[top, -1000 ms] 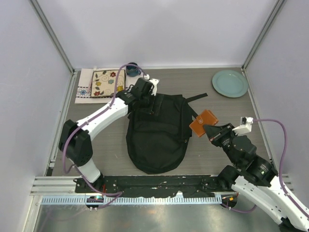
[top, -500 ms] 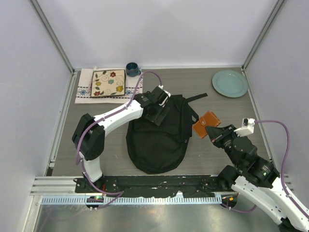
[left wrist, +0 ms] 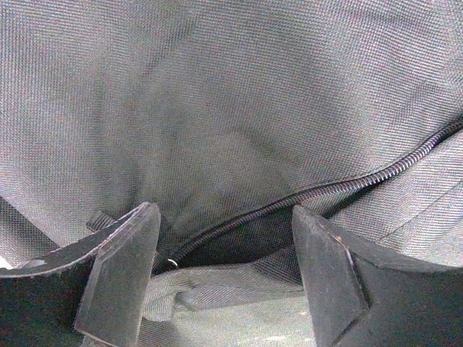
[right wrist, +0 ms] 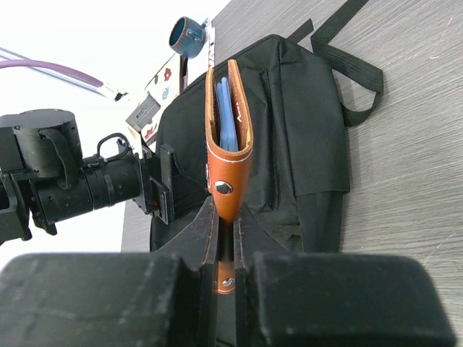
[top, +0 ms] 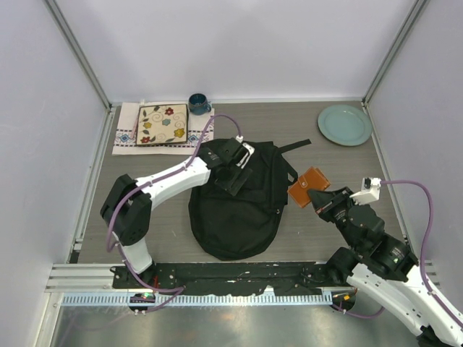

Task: Pack the student bag
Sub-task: Place the personal item in the student bag.

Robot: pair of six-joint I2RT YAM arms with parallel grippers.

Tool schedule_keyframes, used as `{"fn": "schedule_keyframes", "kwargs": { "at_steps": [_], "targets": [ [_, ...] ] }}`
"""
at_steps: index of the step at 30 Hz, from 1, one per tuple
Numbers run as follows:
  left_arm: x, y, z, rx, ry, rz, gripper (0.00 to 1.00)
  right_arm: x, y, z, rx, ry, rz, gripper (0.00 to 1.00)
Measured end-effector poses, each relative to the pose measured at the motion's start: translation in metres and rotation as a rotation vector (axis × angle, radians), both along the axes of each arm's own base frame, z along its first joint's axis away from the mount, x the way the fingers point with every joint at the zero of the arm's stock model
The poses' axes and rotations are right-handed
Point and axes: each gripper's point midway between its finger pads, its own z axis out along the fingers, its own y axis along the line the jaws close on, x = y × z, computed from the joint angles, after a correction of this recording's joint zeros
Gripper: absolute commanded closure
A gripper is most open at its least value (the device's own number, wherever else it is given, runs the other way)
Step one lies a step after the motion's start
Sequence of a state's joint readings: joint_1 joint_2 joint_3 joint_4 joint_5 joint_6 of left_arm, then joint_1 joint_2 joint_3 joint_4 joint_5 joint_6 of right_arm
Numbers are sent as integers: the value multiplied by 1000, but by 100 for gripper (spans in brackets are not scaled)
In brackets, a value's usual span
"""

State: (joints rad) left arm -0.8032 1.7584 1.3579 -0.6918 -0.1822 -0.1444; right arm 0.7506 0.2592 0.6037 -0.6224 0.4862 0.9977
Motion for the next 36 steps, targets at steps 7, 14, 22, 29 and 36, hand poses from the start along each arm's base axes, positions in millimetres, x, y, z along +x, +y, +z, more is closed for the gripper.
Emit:
{"fn": "schedule_keyframes", "kwargs": {
  "at_steps": [7,14,22,29,36],
  "targets": [
    [-1,-3,0,8,-32,-6,23,0,1,-3,-3,6,2,96],
    [-4,-6,3,44,-149,-11,37,0,1,-4,-4,8,1,95],
    [-2,-12,3,18,-260,8,61,0,1,-6,-6,12,0,94],
    [8,-7,6,30,-317,49,76,0,1,-7,-3,13,0,94],
    [14,-2,11,52,-359,83,97,1,1,-12,-12,23,0,94]
  ]
}}
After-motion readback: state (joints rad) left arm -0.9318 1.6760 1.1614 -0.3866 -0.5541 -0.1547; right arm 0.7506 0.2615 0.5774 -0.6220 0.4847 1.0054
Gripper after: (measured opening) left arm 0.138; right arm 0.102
